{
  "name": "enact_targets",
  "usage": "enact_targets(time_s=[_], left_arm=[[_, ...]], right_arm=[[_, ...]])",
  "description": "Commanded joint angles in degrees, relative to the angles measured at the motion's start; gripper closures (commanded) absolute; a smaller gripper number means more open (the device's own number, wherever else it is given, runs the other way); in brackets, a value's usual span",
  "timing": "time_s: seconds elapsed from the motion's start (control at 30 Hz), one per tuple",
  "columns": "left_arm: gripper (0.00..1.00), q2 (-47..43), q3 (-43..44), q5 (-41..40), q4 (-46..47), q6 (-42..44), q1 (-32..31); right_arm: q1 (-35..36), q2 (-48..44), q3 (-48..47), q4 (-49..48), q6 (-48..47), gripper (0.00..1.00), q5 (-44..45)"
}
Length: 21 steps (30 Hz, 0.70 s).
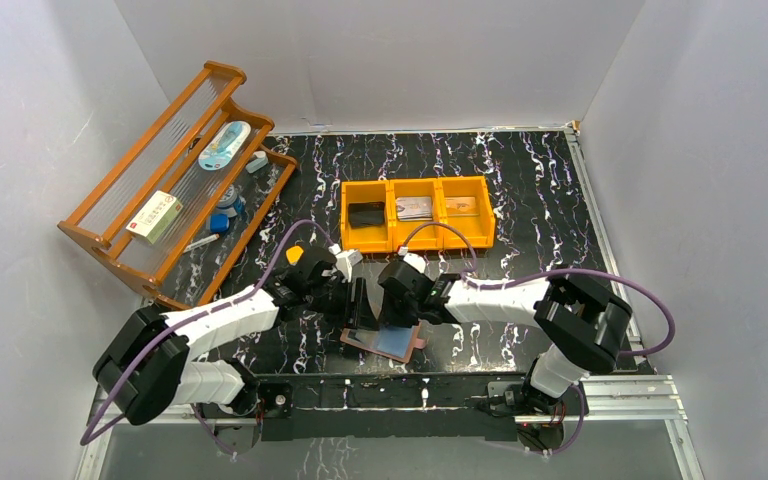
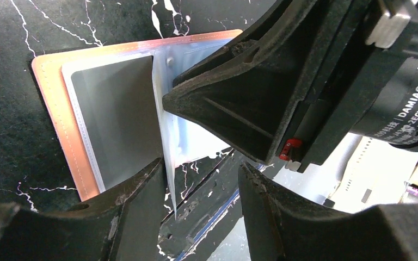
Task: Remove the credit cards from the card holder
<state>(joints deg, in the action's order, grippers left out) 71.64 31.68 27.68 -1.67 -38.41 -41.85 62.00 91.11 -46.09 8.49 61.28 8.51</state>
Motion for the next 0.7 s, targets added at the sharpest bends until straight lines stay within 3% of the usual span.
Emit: enact_targets(time_s=[0.0, 0.23, 0.43, 0.67], left_arm=[[0.52, -0.2, 1.9, 2.9, 0.7, 0.7, -0.5], [0.51, 2.2, 3.5, 4.1, 2.9, 0.2, -2.2], [0.5, 4.3, 5.1, 3.6, 4.8, -0.8, -4.3], [0.46, 8.3, 7.5, 4.8, 6.1, -0.3, -7.8]], right_arm=[[0.4, 0.9, 2.4, 1.5, -0.6, 0.68, -2.6], [0.2, -8.0, 0.5, 9.2, 2.0, 0.56, 3.9], [0.1, -19.0, 6.4, 16.8, 8.7, 0.55, 13.5], [0.1, -33.1, 13.1, 17.6, 12.2, 0.47, 16.1]])
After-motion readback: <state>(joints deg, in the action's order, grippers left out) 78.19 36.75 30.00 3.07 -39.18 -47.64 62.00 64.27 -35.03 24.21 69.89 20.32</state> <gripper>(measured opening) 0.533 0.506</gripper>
